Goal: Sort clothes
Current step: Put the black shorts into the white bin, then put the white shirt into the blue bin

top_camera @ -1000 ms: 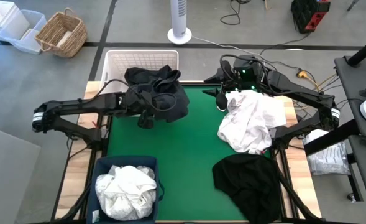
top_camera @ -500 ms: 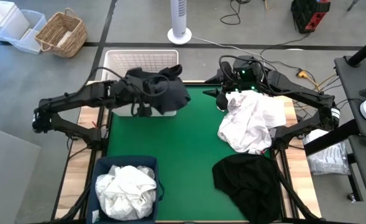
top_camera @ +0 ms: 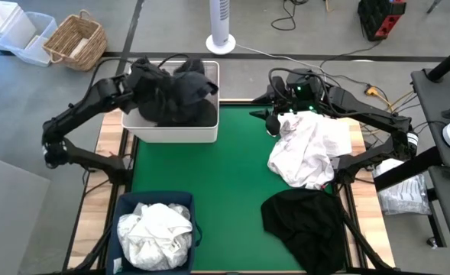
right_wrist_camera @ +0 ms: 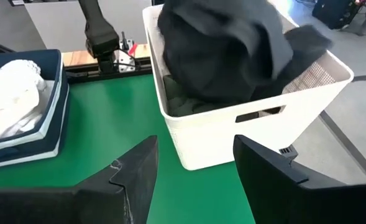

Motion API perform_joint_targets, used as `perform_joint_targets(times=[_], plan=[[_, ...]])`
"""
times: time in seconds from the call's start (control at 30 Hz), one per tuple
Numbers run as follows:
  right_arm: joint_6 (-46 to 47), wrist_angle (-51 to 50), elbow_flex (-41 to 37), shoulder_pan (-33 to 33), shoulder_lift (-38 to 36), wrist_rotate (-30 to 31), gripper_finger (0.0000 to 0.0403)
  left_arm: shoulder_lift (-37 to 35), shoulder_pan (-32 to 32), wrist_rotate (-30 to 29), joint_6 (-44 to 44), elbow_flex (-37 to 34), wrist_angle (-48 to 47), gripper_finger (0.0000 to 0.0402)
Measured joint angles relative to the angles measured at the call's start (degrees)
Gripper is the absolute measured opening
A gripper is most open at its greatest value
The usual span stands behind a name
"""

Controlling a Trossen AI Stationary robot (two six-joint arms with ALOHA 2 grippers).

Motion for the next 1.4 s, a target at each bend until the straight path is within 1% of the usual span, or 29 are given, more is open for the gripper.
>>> perform_joint_targets(times=[0.07, 0.13, 0.27, 0.33, 0.4, 0.47, 0.53, 0.6, 0.67, 0.7, 0.77, 0.87, 0.97, 1.0, 1.07, 1.13, 1.2, 1.33, 1.4], plan=[[0.32, -0.94, 0.0, 0.0, 0.0, 0.0, 0.0199, 1.18, 2.11, 4.4, -3.59, 0.0, -3.99, 0.0124], [0.63, -1.74, -0.02, 0.0, 0.0, 0.01, 0.0199, 2.48, 2.76, 7.7, -6.51, 0.0, -7.94, 0.0168], [1.64, -2.17, -0.4, 0.0, 0.0, 0.01, 0.0198, 4.73, 2.41, 9.48, -8.87, 0.0, -13.04, 0.025], [1.77, -2.23, -1.02, 0.0, 0.0, 0.02, 0.0198, 4.74, 1.5, 13.12, -9.06, 0.0, -14.69, 0.0281], [1.26, -2.3, -1.88, 0.0, 0.0, 0.04, 0.0199, 3.96, 0.26, 18.81, -10.32, 0.0, -14.82, 0.0304], [0.41, -2.52, -3.26, 0.0, -0.38, 0.1, 0.0198, 2.56, -1.94, 21.47, -12.63, -0.02, -12.76, 0.0318], [-0.86, -4.15, -4.45, 0.0, -1.33, 0.45, 0.0194, 0.1, -5.2, 21.23, -14.39, -0.04, -9.8, 0.0325], [-2.06, -6.26, -5.64, 0.0, -3.21, 2.63, 0.019, -2.91, -9.77, 19.63, -15.49, -0.31, -5.15, 0.0328], [-2.19, -8.32, -7.14, 0.11, -5.49, 5.99, 0.0185, -5.66, -15.29, 17.77, -16.34, -1.14, 0.35, 0.0327], [-2.12, -9.33, -7.89, 0.11, -6.72, 6.48, 0.0182, -7.07, -18.59, 16.44, -16.44, -1.94, 3.14, 0.0327], [-0.95, -12.04, -9.17, 0.18, -9.02, 6.67, 0.0176, -9.55, -25.63, 11.16, -16.51, -4.11, 7.45, 0.0326], [2.77, -14.87, -10.92, 1.17, -13.05, 6.65, 0.0167, -12.83, -37.18, -2.21, -17.24, -9.32, 10.65, 0.0324], [6.74, -16.93, -13.02, 2.59, -17.27, 6.63, 0.0157, -15.37, -47.98, -15.83, -20.97, -17.03, 12.15, 0.0324], [8.37, -17.05, -13.78, 3.11, -18.57, 6.62, 0.0154, -16.03, -51.16, -19.51, -22.85, -19.8, 12.89, 0.0324], [11.39, -17.06, -15.37, 4.22, -20.95, 6.63, 0.0145, -17.06, -56.72, -24.23, -26.39, -24.86, 15.74, 0.0323], [14.14, -17.08, -16.83, 5.11, -23.01, 6.6, 0.0135, -17.37, -60.88, -27.11, -28.44, -28.97, 19.32, 0.0323], [16.6, -17.07, -18.46, 5.7, -24.52, 6.58, 0.0124, -16.95, -63.65, -29.6, -28.88, -32.13, 23.15, 0.0323], [21.24, -18.27, -22.37, 7.67, -25.67, 5.42, 0.0097, -15.33, -65.93, -35.4, -28.62, -35.97, 29.6, 0.0323], [24.26, -19.72, -23.96, 9.59, -25.29, 4.12, 0.0081, -14.18, -66.0, -35.72, -28.6, -37.21, 31.51, 0.0323]])
